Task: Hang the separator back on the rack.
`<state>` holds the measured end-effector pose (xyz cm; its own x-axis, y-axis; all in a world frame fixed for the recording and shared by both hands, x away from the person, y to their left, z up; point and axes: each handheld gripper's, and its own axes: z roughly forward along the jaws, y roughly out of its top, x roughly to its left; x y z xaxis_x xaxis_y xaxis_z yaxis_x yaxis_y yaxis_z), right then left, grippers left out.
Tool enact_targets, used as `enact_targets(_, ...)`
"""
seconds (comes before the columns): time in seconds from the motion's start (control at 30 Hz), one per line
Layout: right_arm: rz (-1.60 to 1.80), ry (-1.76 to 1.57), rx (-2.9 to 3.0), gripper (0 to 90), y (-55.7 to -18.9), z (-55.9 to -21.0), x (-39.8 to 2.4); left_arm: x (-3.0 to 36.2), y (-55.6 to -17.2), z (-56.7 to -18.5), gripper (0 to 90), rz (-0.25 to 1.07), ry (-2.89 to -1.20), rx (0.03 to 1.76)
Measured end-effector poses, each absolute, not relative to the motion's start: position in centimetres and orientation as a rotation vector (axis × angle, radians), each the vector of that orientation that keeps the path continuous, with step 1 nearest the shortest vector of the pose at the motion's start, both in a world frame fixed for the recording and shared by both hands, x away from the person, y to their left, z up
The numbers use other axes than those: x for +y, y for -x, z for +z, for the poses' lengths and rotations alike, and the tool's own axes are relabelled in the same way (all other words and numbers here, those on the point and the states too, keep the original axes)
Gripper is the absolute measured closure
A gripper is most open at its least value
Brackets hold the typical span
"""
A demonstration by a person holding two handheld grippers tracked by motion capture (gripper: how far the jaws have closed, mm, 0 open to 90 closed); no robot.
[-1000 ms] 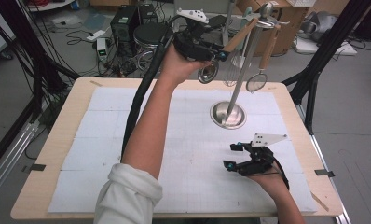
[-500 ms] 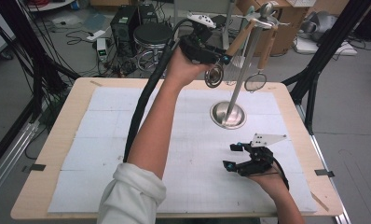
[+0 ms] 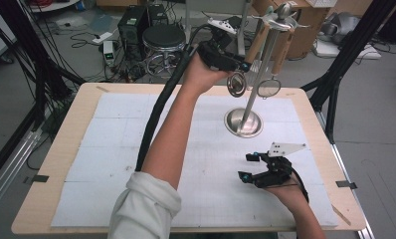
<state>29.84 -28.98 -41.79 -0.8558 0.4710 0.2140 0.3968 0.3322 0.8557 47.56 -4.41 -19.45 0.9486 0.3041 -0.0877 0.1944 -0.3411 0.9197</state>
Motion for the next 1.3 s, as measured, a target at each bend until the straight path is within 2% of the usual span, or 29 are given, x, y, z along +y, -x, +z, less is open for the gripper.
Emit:
enact_targets(0.03, 1.573, -0.815, 2.505, 19.7, -29.8, -41.8, -29.0, -4.4, -47.5, -19.5, 57.3, 0.119, -1.937, 0.367)
enact_targets(0.17, 1.573, -0.815, 2.504, 19.7, -29.8, -41.8, -29.0, -4.0, -47.5, -19.6, 51.7, 0.102, -1.941, 0.362)
enact_targets(0.53, 1.571, -0.803, 2.508, 19.7, -29.8, -41.7, -28.9, -2.8, -46.6, -19.8, 44.5, -0.018, -1.921, 0.273)
enact_targets(0.9, 1.568, -0.808, 2.505, 19.7, -29.7, -41.7, -28.8, 0.1, -45.0, -21.8, 36.2, -0.049, -1.914, 0.249)
enact_targets(1.03, 1.565, -0.801, 2.510, 19.7, -29.7, -41.8, -28.7, 1.1, -43.9, -22.4, 28.2, -0.063, -1.908, 0.241)
enact_targets(1.3, 1.555, -0.791, 2.513, 19.7, -29.7, -41.8, -28.6, 2.7, -41.8, -23.4, 20.5, -0.079, -1.869, 0.200)
